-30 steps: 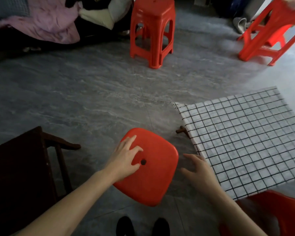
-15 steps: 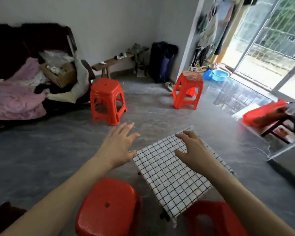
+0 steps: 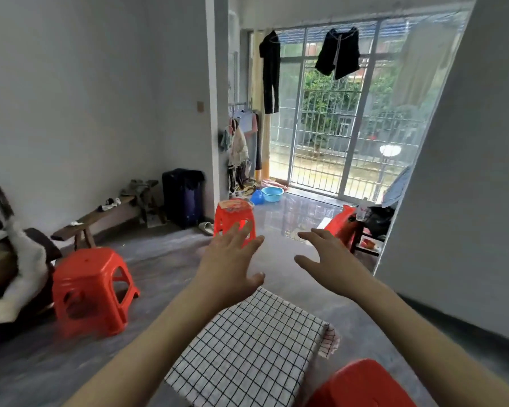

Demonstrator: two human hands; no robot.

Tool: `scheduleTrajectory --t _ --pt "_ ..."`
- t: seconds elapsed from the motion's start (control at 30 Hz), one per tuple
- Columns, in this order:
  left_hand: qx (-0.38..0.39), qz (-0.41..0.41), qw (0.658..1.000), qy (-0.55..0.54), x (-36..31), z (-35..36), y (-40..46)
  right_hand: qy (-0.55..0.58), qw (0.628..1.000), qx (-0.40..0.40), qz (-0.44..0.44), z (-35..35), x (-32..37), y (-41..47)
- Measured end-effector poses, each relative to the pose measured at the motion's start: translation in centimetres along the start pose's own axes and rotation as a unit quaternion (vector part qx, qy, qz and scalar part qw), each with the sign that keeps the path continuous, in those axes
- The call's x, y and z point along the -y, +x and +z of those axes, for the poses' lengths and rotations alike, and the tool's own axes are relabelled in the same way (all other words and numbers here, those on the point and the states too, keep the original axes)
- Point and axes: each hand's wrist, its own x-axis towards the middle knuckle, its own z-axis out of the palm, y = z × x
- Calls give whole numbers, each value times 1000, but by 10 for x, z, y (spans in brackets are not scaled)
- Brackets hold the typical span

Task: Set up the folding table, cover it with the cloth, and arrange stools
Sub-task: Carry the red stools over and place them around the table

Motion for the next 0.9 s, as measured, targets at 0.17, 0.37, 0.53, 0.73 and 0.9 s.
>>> scheduleTrajectory --t 0.17,0.37,0.53,0.73,0.9 --pt "6 57 998 17 -38 -16 12 -24 997 -47 57 -42 -14 -46" --pt "-34 134 990 -21 -92 -14 2 -79 987 -79 118 -73 -20 -107" --pt "-33 204 977 -56 -136 -4 -14 -144 966 -90 196 -76 -27 -171" --pt "-3 256 964 -74 -188 4 -45 -164 945 -75 272 -77 -32 -244" --pt "28 309 948 -71 -235 5 -67 -163 930 -88 319 -101 -41 -306"
